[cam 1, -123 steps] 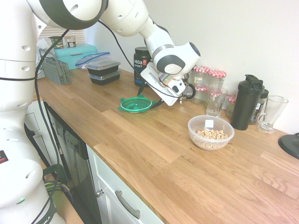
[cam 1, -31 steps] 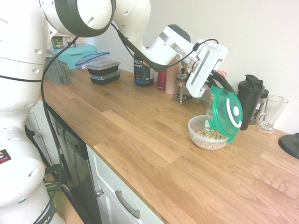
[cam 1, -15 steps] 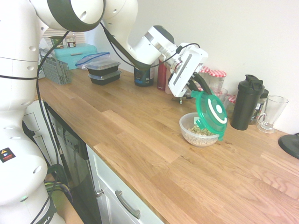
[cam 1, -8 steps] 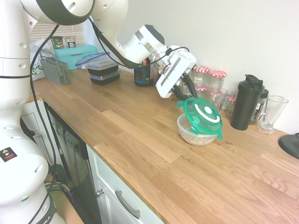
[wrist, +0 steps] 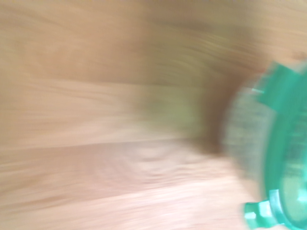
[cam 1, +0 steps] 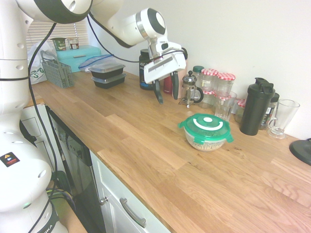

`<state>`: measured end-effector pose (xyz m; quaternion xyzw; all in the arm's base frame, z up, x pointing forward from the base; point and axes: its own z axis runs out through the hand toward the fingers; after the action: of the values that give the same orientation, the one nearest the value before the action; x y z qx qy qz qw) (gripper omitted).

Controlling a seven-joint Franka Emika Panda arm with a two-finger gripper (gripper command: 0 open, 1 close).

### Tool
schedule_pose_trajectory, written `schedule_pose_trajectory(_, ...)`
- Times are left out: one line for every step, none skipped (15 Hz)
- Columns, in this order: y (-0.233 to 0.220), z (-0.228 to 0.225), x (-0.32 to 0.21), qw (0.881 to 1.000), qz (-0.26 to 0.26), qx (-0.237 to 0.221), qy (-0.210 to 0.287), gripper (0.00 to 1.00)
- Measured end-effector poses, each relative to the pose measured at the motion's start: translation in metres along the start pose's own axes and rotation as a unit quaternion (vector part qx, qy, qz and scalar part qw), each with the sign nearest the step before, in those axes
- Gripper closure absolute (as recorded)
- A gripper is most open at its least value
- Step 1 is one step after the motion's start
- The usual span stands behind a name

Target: Cover the lid of food container

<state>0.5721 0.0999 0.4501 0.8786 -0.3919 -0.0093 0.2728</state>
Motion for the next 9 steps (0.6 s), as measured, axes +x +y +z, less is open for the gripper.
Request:
schedule_pose_trajectory(0.003, -0.010, -0.001, 0.999, -0.005, 0.025, -0.021, 0.00)
schedule_pose_trajectory(0.007, -0.014, 0.002, 0.998, -0.012, 0.052, -0.043, 0.00)
schedule_pose_trajectory(0.010, -0.014, 0.006, 0.995, -0.019, 0.080, -0.063, 0.00)
schedule_pose_trajectory(0.012, -0.009, 0.012, 0.990, -0.024, 0.108, -0.082, 0.00)
schedule_pose_trajectory(0.011, -0.002, 0.015, 0.985, -0.030, 0.139, -0.100, 0.00)
schedule_pose_trajectory(0.010, 0.003, 0.014, 0.979, -0.035, 0.168, -0.113, 0.00)
schedule_pose_trajectory(0.008, 0.006, 0.011, 0.972, -0.042, 0.198, -0.121, 0.00)
schedule_pose_trajectory(0.008, 0.007, 0.007, 0.965, -0.050, 0.227, -0.122, 0.00)
schedule_pose_trajectory(0.011, 0.007, 0.003, 0.959, -0.057, 0.255, -0.112, 0.00)
